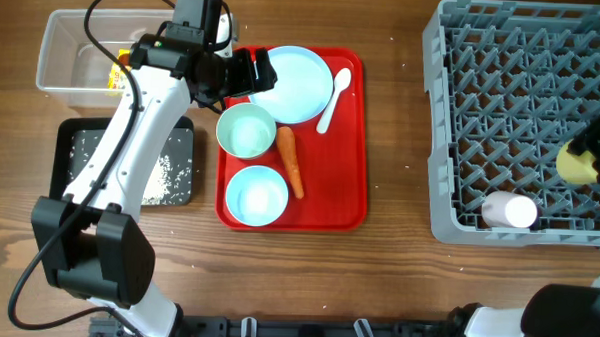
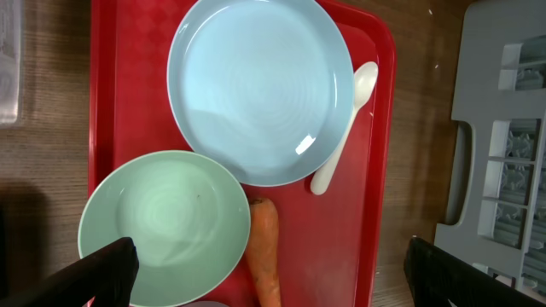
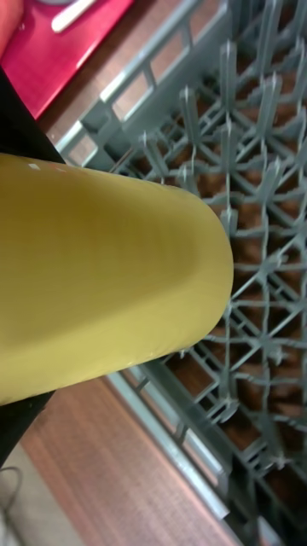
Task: Sort waste into correct bins and load items into the dishwasher rack
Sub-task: 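Lower the yellow cup into the dish rack with the right gripper and release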
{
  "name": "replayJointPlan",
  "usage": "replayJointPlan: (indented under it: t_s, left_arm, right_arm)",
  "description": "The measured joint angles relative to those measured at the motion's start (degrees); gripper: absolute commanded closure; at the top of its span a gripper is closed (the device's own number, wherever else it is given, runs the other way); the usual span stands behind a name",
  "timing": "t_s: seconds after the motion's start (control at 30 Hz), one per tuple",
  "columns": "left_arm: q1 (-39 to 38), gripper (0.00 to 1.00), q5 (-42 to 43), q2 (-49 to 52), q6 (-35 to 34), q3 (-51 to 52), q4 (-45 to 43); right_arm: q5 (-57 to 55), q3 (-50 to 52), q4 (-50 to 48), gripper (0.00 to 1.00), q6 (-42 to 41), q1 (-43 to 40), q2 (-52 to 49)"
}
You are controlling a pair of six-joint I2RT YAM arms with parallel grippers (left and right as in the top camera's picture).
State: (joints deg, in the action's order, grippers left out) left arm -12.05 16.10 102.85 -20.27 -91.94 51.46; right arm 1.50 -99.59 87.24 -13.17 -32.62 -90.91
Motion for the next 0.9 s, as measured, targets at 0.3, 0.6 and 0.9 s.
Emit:
replayJointPlan:
  t_s: [0.3,0.6,0.9]
  left_arm:
    - [0.0,0.0,0.0,0.0,0.0,0.0,0.0]
    - [0.0,0.0,0.0,0.0,0.0,0.0,0.0]
    - [0.0,0.0,0.0,0.0,0.0,0.0,0.0]
  right_arm:
    - [-1.57,2.27,-1.22,0.5,0.22,-4.2,-11.28]
    - [-1.53,10.16,-4.68,0.5,0.66,-5.35,-15.06]
    - [-1.75,10.75,-8.33,0.51,0.9,-9.16,-15.06]
